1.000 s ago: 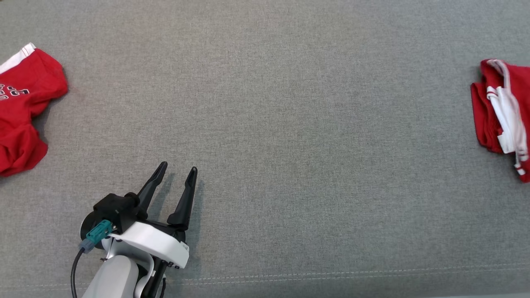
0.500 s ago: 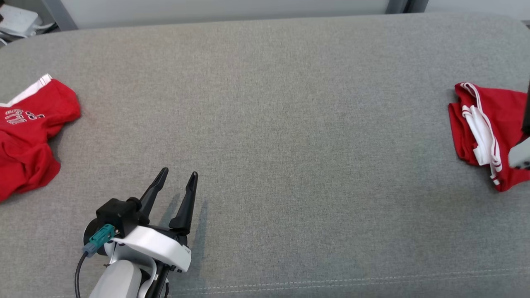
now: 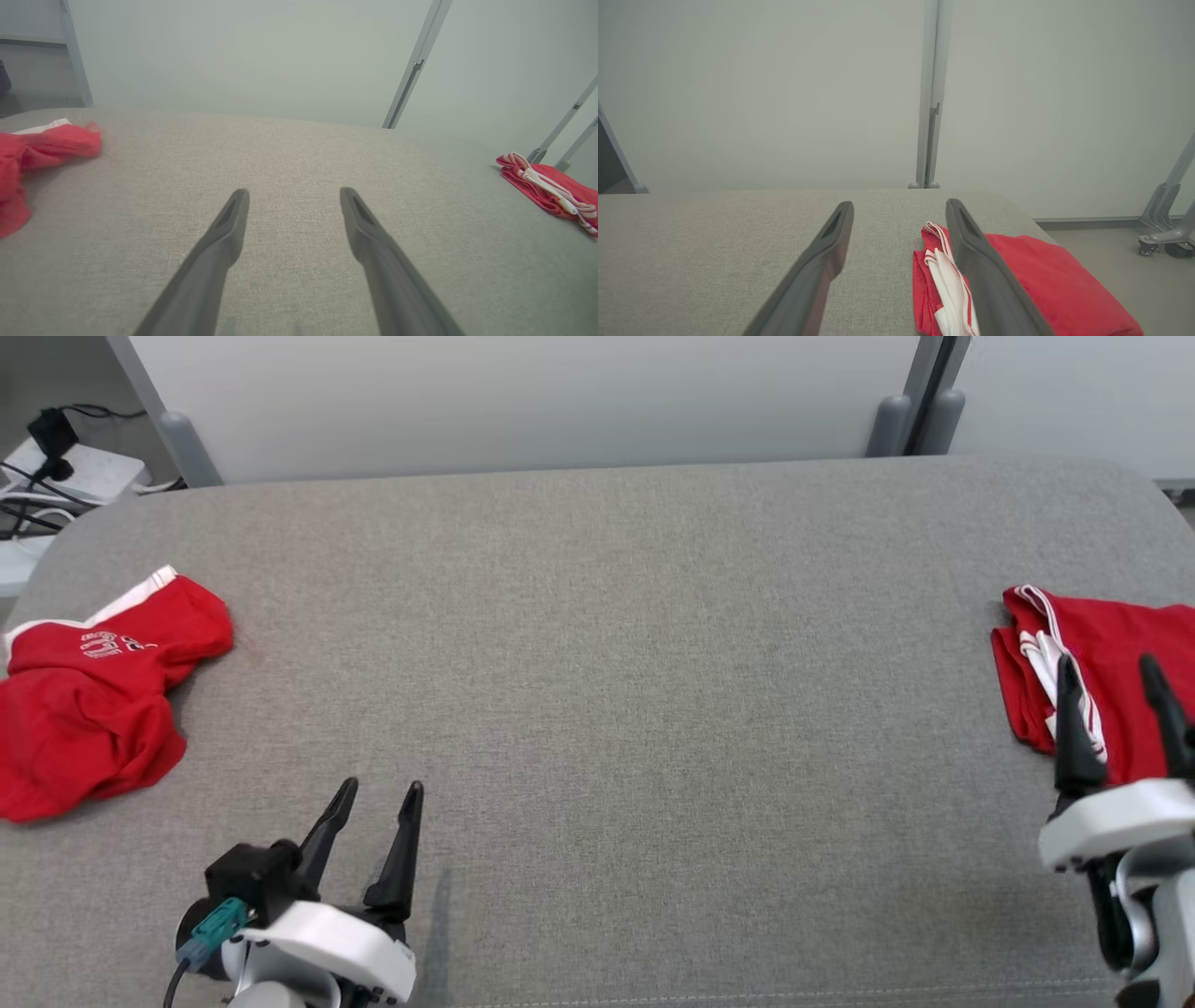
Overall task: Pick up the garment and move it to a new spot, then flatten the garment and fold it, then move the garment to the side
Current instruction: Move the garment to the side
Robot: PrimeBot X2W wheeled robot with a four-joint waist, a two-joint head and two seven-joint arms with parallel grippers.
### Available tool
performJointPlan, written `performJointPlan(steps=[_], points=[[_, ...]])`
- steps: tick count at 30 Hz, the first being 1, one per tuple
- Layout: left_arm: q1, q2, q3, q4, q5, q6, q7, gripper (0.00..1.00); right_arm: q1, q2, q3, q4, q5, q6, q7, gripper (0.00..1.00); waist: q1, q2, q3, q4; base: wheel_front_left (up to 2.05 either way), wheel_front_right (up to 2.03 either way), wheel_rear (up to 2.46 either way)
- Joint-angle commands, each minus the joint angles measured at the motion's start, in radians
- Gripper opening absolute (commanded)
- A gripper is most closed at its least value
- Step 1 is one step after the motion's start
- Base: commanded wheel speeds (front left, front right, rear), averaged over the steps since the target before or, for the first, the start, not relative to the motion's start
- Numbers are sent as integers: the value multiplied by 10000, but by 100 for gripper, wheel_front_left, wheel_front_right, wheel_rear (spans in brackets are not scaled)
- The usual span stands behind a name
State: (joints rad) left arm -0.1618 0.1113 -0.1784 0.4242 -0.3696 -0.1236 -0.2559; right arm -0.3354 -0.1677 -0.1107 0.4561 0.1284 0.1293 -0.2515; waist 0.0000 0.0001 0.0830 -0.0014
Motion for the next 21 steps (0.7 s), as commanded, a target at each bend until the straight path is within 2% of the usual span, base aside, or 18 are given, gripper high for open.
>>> performJointPlan(steps=[1,7,21], points=[[16,141,596,-178,180,-28,-59,100,243,16,319,-418,71,14,-103,100,0,-1,-213,88,0,0,0],[399,22,1185,-66,708,148,-59,100,980,373,533,-724,168,14,-99,100,0,-1,-545,159,0,0,0],[1049,-249,2151,-402,1701,240,-59,100,1782,545,757,-619,76,14,-19,100,0,-1,-989,278,0,0,0]])
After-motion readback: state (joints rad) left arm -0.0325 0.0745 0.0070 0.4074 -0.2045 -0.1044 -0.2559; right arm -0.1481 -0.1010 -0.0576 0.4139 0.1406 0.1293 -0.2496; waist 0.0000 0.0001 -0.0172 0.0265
